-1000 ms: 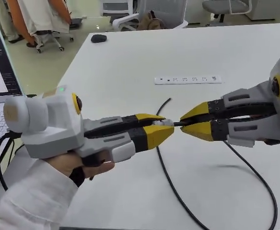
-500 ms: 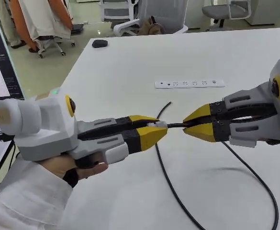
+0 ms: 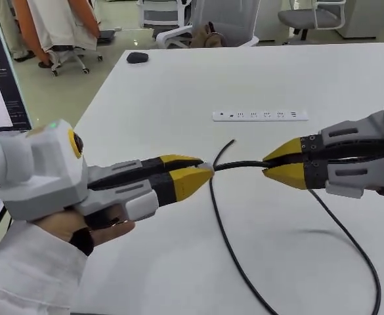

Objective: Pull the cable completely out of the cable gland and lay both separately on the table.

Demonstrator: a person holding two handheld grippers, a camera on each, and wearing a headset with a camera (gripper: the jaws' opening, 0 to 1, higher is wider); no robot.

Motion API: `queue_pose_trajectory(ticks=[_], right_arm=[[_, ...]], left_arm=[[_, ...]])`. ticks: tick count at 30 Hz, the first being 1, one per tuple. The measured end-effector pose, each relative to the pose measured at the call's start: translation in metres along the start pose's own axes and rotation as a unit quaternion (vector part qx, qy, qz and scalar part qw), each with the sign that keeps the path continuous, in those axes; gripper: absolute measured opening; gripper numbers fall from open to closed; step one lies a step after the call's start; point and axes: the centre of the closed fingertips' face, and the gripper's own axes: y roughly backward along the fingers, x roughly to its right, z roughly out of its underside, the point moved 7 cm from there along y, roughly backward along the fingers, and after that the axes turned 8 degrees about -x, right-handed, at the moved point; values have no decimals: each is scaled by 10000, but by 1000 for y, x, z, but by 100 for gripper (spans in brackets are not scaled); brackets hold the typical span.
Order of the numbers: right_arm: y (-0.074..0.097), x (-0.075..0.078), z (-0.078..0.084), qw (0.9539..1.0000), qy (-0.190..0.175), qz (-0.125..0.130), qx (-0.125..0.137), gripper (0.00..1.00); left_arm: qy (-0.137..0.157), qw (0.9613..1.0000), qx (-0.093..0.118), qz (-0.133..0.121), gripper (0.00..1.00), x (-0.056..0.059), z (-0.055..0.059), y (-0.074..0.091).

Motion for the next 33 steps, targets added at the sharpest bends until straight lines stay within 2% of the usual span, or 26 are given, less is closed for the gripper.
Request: queue_pose_trajectory(ticks=[6, 8, 11, 13, 15, 18, 20, 21, 22, 24, 27, 28, 30, 33], right_arm=[[-1, 0, 1, 10000, -55, 58, -8, 4], [-1, 0, 2, 9999, -43, 88, -98, 5], [-3, -3, -3, 9997, 118, 32, -207, 12], [-8, -4, -8, 9996, 193, -6, -189, 14], [-17, -6, -13, 9996, 261, -52, -114, 13], [-29, -7, -18, 9983, 551, -23, -209, 14], [-33, -8, -22, 9990, 427, -138, -41, 14], [-34, -11, -23, 9987, 433, -286, 15, 12], [-34, -11, -23, 9988, 426, -257, -10, 10], [-34, -10, -22, 9985, 478, -260, -17, 10], [-31, -8, -21, 9987, 439, -241, 68, 7], [-28, -6, -22, 9990, 270, -250, 247, 7], [-25, -4, -22, 9989, 143, -215, 389, 6], [-25, -3, -22, 9987, 105, -237, 441, 6]], left_arm=[[-184, 9998, -53, -10, 17, 1, -5, -1], [-243, 9997, -92, 1, 17, 2, -6, -3], [-383, 9991, -201, 5, 17, 5, -7, -8], [-441, 9987, -270, 45, 17, 7, -7, -12], [-492, 9982, -328, 89, 17, 8, -7, -16], [-542, 9976, -398, 163, 17, 11, -7, -23], [-584, 9971, -445, 192, 17, 12, -7, -26], [-596, 9970, -458, 193, 17, 13, -8, -26], [-582, 9973, -398, 201, 17, 12, -11, -26], [-624, 9970, -416, 186, 17, 12, -12, -26], [-604, 9972, -376, 207, 17, 12, -14, -26], [-609, 9973, -339, 224, 17, 12, -16, -25], [-643, 9972, -312, 240, 17, 13, -17, -26], [-664, 9970, -293, 278, 17, 14, -18, -27]])
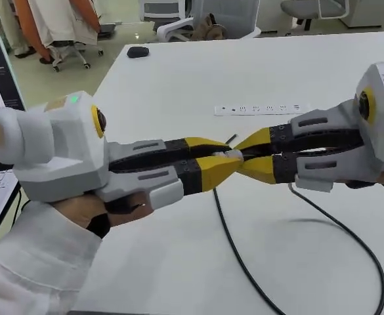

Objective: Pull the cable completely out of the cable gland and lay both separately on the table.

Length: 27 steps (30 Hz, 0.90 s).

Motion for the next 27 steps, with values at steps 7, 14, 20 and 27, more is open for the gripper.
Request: queue_pose_trajectory(ticks=[7, 14, 20, 27], right_arm=[[0, 3, -1, 9998, -139, 43, 112, 5], [-1, 5, -2, 9999, -129, 58, 95, 5], [2, 7, -1, 9998, -164, 96, 94, 4], [12, 11, 3, 9994, -255, 184, 132, 2]], left_arm=[[-331, 9993, -146, -89, 20, 1, 1, -5], [-185, 9998, -22, -119, 17, -2, 1, -5], [-153, 9997, 63, -189, 17, -5, 1, -2], [-128, 9992, 213, -304, 17, -10, -1, 7]])
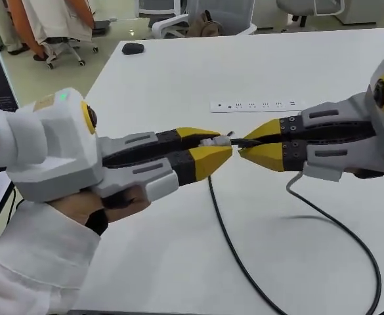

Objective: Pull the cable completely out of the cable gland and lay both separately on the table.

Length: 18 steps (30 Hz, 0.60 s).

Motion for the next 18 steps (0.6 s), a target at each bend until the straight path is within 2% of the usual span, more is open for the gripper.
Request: queue_pose_trajectory(ticks=[3, 12, 16, 18], right_arm=[[5, 1, 2, 9999, -107, 58, 66, 2], [15, 0, 14, 9996, -241, 142, -43, 2], [22, 0, 14, 9991, -375, 187, 108, 2], [21, -1, 14, 9993, -334, 170, 57, 2]], left_arm=[[25, 10000, 53, -63, 17, -3, -1, 5], [22, 9998, -60, -172, 17, -8, 1, 17], [16, 9998, 23, -201, 17, -8, -3, 21], [-30, 9998, 22, -188, 17, -7, -3, 20]])
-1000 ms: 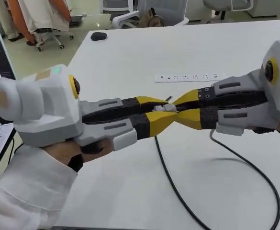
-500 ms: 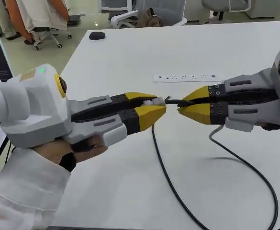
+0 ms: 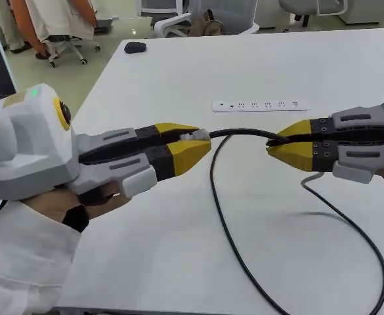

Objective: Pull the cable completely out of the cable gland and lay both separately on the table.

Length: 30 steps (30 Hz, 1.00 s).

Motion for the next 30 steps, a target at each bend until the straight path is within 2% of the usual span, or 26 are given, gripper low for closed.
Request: queue_pose_trajectory(ticks=[7, 13, 19, 22, 24, 25, 26, 28, 29, 30], right_arm=[[-3, 0, 4, 9999, 38, 29, -163, 2], [-9, -3, 8, 9993, 91, -15, -355, 3], [-18, -4, 7, 9993, 84, -28, -367, 9], [-26, -7, 0, 9996, 171, -124, -204, 5], [-33, -8, -2, 9994, 210, -177, -201, 2], [-38, -8, -1, 9993, 212, -210, -238, 4], [-46, -10, 2, 9983, 310, -256, -415, 7], [-56, -13, 7, 9962, 492, -342, -632, 20], [-62, -16, 9, 9954, 510, -425, -687, 23], [-66, -17, 10, 9952, 518, -452, -699, 20]], left_arm=[[-83, 9999, -50, -90, 17, 0, -1, -2], [-24, 10000, -10, 5, 17, 2, -1, -4], [43, 10000, -34, 76, 17, 3, 0, -6], [52, 9999, -64, 67, 17, 3, 1, -7], [27, 9999, -129, 43, 17, 3, 2, -8], [44, 9999, -131, 63, 17, 4, 3, -8], [65, 9999, -117, 101, 17, 5, 3, -8], [75, 9998, -112, 133, 17, 7, 4, -9], [70, 9998, -132, 131, 17, 8, 5, -10], [65, 9998, -141, 128, 17, 8, 5, -11]])
